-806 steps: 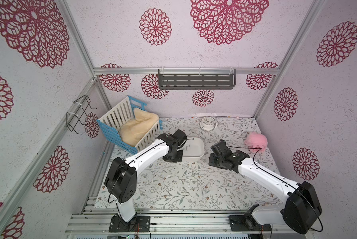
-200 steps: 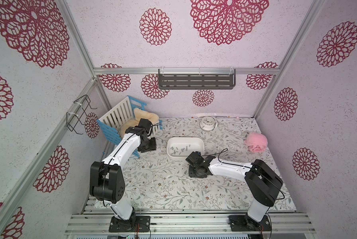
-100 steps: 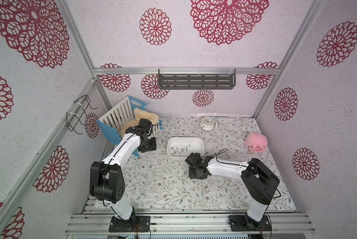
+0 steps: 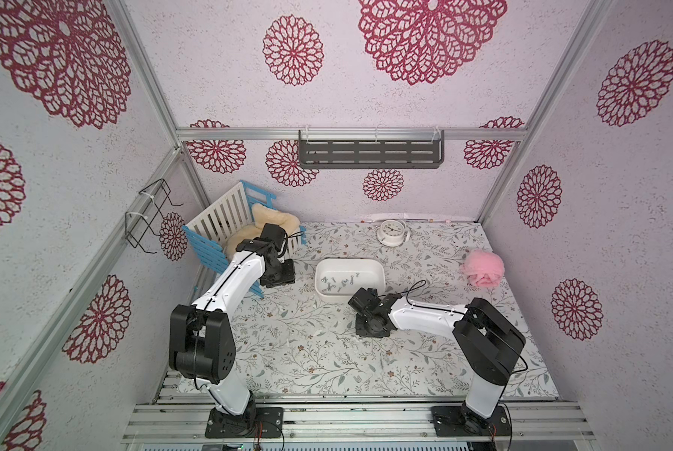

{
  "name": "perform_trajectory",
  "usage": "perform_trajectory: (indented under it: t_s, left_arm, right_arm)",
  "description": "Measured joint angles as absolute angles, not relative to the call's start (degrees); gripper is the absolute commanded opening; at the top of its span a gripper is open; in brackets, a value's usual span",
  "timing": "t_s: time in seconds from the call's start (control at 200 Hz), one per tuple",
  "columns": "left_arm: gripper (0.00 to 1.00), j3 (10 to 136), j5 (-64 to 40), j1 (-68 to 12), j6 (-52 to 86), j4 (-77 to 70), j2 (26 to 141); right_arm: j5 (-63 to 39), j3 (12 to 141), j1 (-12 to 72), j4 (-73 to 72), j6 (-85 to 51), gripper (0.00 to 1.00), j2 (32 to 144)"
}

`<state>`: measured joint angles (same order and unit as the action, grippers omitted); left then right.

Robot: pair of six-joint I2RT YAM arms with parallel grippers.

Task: Put the screws on the desktop into the storage box
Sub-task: Pick up the screw from the center of the board.

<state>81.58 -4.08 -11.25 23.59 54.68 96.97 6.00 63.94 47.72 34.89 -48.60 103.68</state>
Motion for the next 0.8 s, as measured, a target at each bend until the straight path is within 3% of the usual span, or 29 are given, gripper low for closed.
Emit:
perform_trajectory:
  t_s: [0.15,0.39,0.8]
  left_arm:
    - [0.46,81.58,-4.25,-11.25,23.59,54.68,96.97]
    - [0.46,81.58,-4.25,-11.25,23.59,54.68,96.97]
    - [0.46,81.58,-4.25,-11.25,23.59,54.68,96.97]
  right_arm:
    - [6.15,65.1,47.75,36.18,-47.77,0.29,104.51]
    - [6.2,65.36,47.77,36.86,-46.68,0.2,104.71]
    - [5.89,65.39,47.83,36.93,-45.93,0.28,104.71]
